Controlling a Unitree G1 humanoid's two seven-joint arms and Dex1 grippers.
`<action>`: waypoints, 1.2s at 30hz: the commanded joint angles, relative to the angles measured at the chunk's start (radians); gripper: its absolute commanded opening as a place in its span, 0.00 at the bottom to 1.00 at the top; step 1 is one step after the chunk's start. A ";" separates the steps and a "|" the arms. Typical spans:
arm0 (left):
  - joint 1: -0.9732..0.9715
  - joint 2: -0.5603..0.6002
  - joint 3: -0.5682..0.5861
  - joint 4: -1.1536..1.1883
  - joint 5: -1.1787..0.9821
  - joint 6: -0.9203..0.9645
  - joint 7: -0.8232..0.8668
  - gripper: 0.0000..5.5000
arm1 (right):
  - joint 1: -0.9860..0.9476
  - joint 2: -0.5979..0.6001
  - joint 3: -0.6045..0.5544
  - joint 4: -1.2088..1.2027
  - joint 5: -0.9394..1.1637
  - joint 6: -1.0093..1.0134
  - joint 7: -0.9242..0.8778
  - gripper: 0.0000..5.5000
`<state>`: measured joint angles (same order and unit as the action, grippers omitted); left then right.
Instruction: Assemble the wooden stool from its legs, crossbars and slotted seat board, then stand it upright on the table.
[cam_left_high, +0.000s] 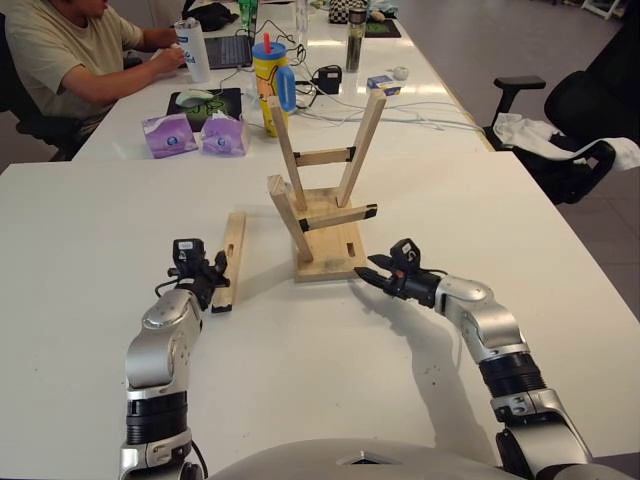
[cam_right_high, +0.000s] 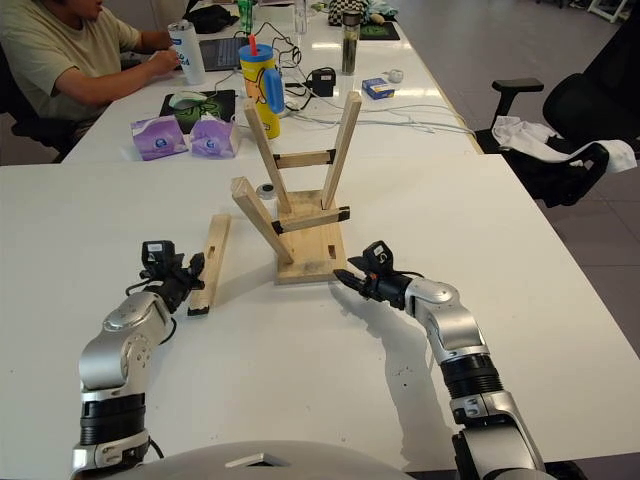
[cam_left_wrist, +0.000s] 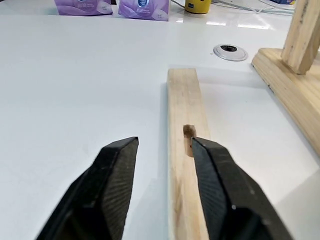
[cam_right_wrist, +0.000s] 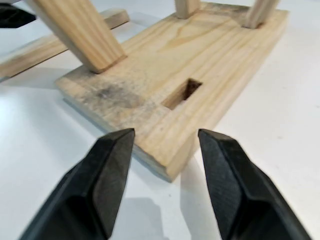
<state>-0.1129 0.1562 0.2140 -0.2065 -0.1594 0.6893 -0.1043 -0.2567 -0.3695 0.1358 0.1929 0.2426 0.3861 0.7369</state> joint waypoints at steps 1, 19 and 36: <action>-0.045 0.042 -0.001 0.009 -0.007 0.002 -0.020 0.20 | 0.032 0.020 0.028 0.006 -0.017 0.030 -0.008 0.43; 0.147 -0.048 -0.137 -0.259 0.061 0.136 0.112 0.44 | 0.061 -0.022 -0.068 -0.094 0.067 0.082 0.023 0.43; 0.166 -0.036 -0.163 -0.121 0.075 0.098 0.092 0.56 | -0.005 0.000 0.049 0.104 -0.085 -0.151 0.080 0.43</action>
<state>0.0472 0.1075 0.0562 -0.3448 -0.0965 0.7963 -0.0095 -0.2410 -0.3805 0.1688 0.2692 0.1711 0.2523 0.8170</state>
